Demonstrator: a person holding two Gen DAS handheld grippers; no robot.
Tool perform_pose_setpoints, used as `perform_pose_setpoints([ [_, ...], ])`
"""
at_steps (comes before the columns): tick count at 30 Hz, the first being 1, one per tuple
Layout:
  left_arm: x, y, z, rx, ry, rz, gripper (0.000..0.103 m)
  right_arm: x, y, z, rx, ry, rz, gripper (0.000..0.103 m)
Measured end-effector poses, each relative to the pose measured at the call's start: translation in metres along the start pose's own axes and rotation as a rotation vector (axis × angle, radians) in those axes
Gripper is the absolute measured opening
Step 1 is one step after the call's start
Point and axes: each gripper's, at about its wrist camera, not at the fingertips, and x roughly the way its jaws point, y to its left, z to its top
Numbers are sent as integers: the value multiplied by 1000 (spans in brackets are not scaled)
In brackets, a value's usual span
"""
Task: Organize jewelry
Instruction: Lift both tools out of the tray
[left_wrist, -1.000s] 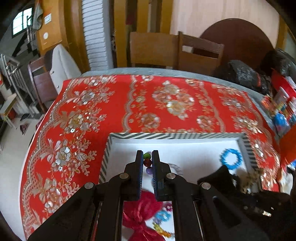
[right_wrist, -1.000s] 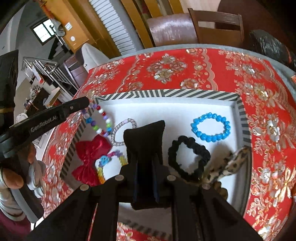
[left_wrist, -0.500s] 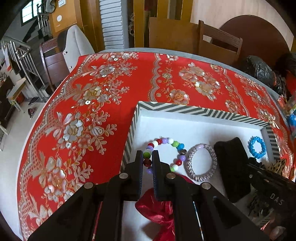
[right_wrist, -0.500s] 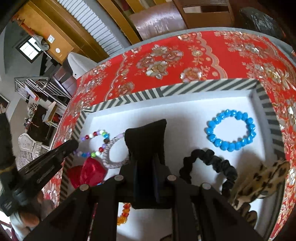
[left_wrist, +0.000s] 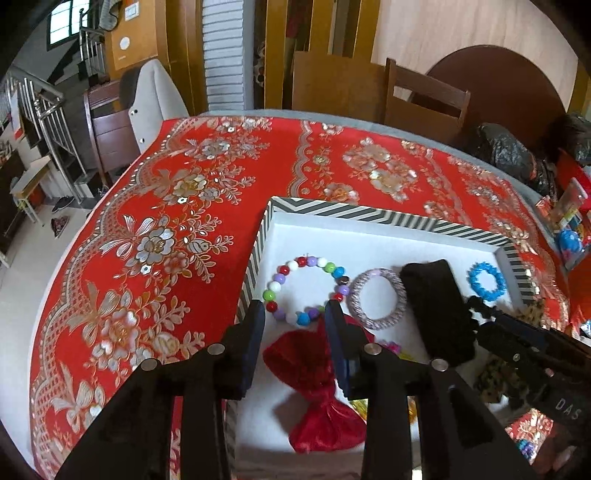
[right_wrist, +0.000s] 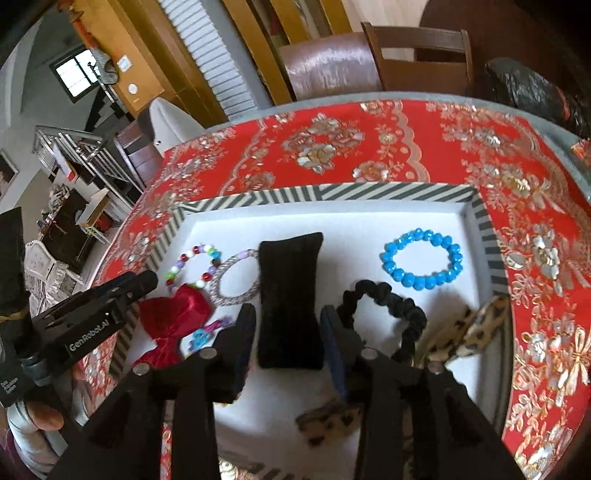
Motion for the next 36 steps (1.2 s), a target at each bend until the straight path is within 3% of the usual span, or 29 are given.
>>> perform_pose_setpoints([
  [8, -34, -12, -17, 1, -39, -22, 34, -40, 10, -13, -39, -60, -48, 52],
  [25, -71, -20, -56, 23, -91, 13, 34, -73, 19, -46, -116, -72, -106, 55],
  [36, -83, -35, -78, 46, -94, 11, 34, -95, 10, -70, -129, -63, -98, 56],
])
